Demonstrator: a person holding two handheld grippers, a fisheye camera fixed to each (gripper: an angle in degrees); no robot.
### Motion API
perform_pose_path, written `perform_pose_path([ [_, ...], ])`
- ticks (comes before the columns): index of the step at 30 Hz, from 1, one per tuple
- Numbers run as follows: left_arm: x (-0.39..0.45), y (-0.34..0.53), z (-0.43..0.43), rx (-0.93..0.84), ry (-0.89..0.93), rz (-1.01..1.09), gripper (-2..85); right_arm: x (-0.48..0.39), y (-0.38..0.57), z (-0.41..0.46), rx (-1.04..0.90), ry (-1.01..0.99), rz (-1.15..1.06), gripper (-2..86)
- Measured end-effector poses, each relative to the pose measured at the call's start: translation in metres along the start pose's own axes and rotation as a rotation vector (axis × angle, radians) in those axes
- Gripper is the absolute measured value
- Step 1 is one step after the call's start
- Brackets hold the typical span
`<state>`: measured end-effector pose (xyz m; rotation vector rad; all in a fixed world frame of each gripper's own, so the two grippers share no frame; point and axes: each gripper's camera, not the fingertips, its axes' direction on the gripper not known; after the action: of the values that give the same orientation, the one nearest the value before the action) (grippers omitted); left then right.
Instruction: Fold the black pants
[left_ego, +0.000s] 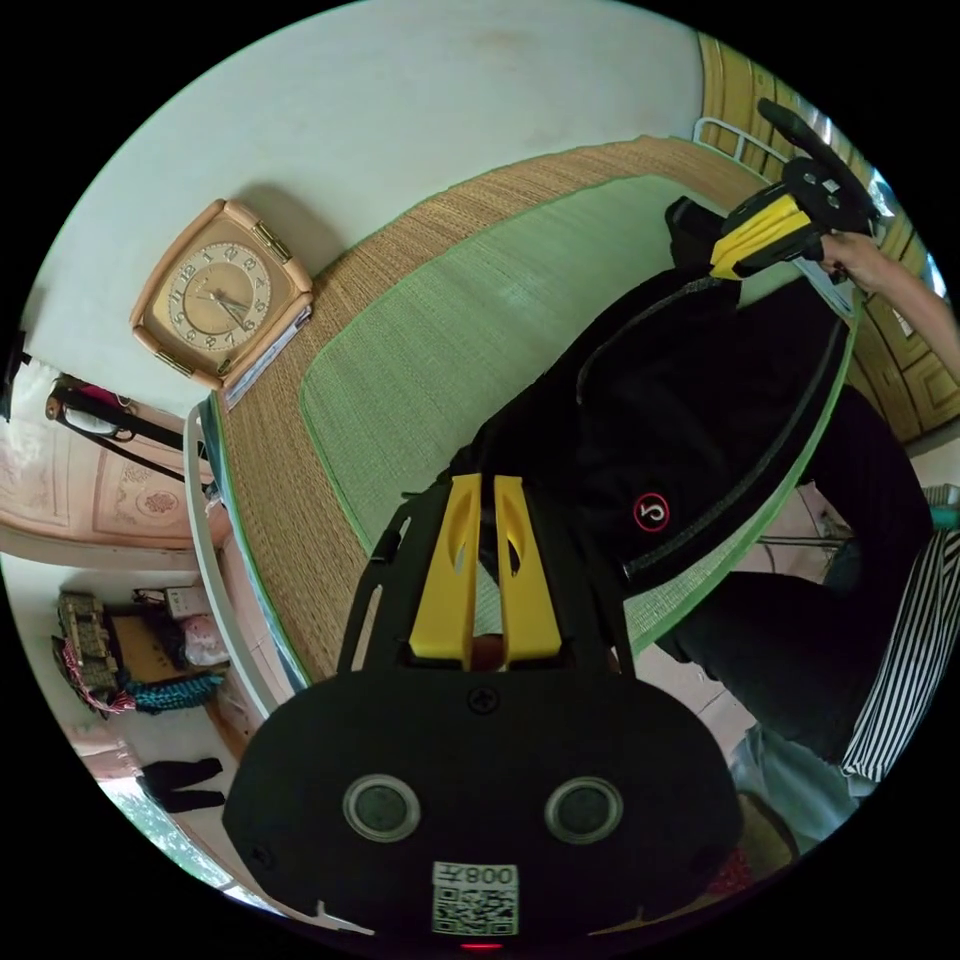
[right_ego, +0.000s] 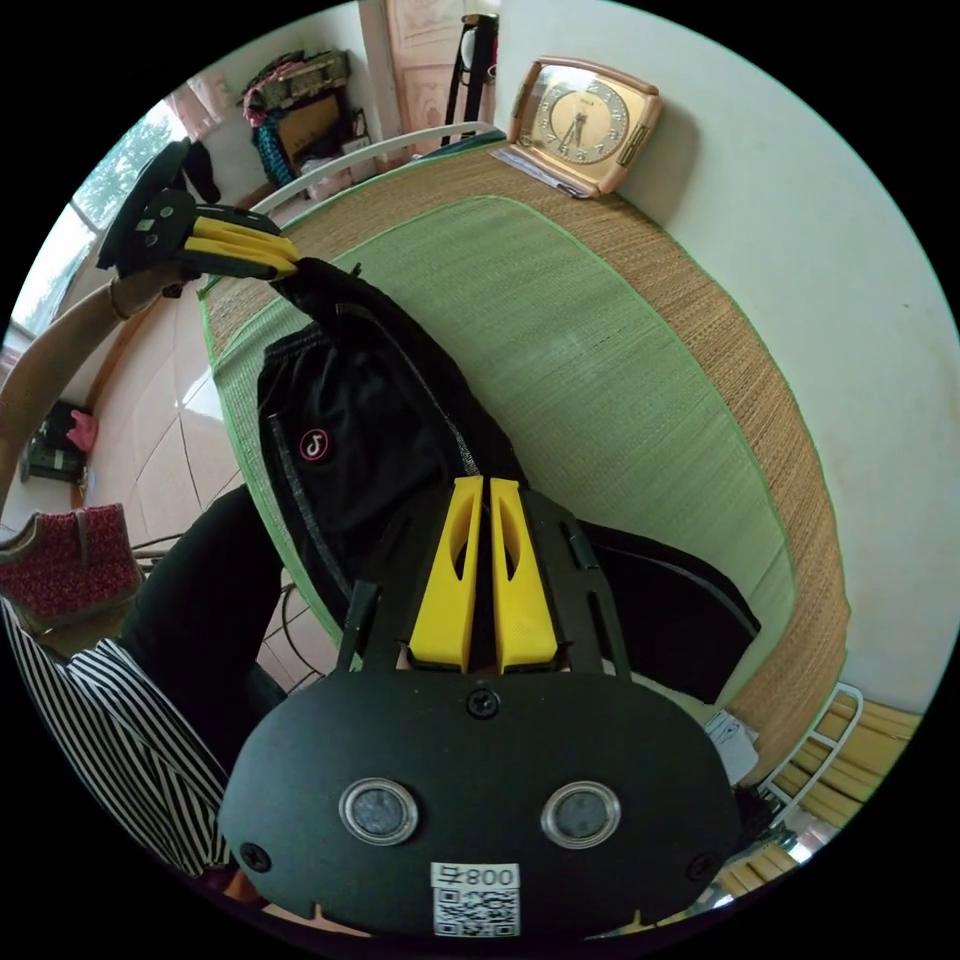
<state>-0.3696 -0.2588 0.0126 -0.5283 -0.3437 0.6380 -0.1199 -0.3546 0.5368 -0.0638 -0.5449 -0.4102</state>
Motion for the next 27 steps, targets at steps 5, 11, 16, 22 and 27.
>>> perform_pose_path([
  [5,0.024,0.026,0.009,-0.027,-0.004,0.031,1.3,-0.042,0.031,0.012,-0.026,-0.013,-0.07,1.1],
  [11,0.05,0.049,0.03,-0.077,0.005,0.058,1.3,-0.082,0.063,0.038,-0.065,-0.068,-0.122,1.0],
  [16,0.068,0.064,0.047,-0.112,0.014,0.084,1.2,-0.1,0.089,0.058,-0.091,-0.136,-0.129,1.0],
  [22,0.084,0.078,0.068,-0.141,0.04,0.078,1.1,-0.12,0.118,0.074,-0.107,-0.2,-0.163,1.1],
  [27,0.092,0.085,0.082,-0.149,0.059,0.064,1.0,-0.135,0.138,0.093,-0.147,-0.229,-0.19,1.1],
])
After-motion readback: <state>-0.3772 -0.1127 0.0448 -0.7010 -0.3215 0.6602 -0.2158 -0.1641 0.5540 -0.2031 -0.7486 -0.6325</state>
